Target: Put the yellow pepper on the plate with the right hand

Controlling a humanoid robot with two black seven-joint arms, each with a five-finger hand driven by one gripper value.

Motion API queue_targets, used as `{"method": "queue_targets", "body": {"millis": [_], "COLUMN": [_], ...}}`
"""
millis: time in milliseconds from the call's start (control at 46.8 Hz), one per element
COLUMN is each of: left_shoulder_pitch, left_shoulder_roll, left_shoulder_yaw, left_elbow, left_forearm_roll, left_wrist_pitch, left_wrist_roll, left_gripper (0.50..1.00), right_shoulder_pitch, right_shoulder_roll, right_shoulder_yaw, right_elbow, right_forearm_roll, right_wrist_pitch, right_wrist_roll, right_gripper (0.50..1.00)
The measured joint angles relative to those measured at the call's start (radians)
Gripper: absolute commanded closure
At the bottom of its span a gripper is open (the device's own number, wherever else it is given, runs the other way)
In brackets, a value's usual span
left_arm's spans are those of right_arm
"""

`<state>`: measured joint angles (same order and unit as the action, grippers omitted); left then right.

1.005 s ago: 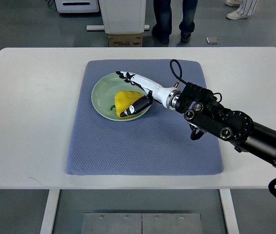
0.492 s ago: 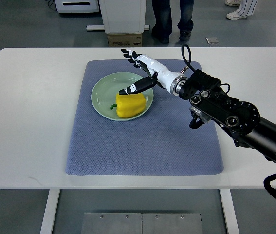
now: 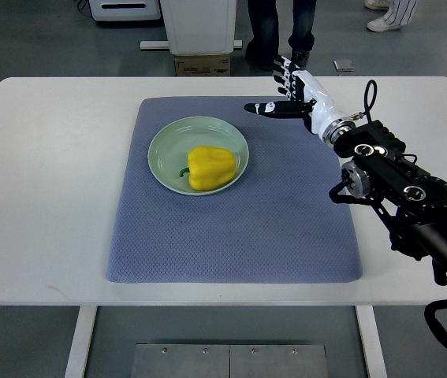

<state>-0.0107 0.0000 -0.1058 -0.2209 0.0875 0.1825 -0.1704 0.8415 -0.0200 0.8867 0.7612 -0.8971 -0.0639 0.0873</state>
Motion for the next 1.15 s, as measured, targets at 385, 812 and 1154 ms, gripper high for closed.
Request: {"method": "queue_targets", "body": {"millis": [385,812,1154], "left_shoulder_pitch": [0.000,0.000,0.000], "left_shoulder_roll": [0.000,0.000,0.000], "left_shoulder_yaw": [0.000,0.000,0.000], "left_elbow": [0.000,0.000,0.000], "left_forearm_roll": [0.000,0.000,0.000], "left_wrist_pitch": [0.000,0.000,0.000], "left_wrist_roll": [0.000,0.000,0.000], "left_gripper": [0.500,0.500,0.500], "right_shoulder_pitch": [-0.104,-0.163,-0.168], "right_shoulder_roll": [0.009,0.020,0.020], "right_shoulder_yaw": [0.183,0.361,0.383], "right_elbow": [-0.012,-0.005,-0.005], "right_forearm_roll": [0.010,0.061,0.166], "right_wrist_pitch": [-0.065,-0.069,-0.069], "right_wrist_roll": [-0.007,-0.039,-0.038], "right_gripper": [0.505,0.500,0.500]}}
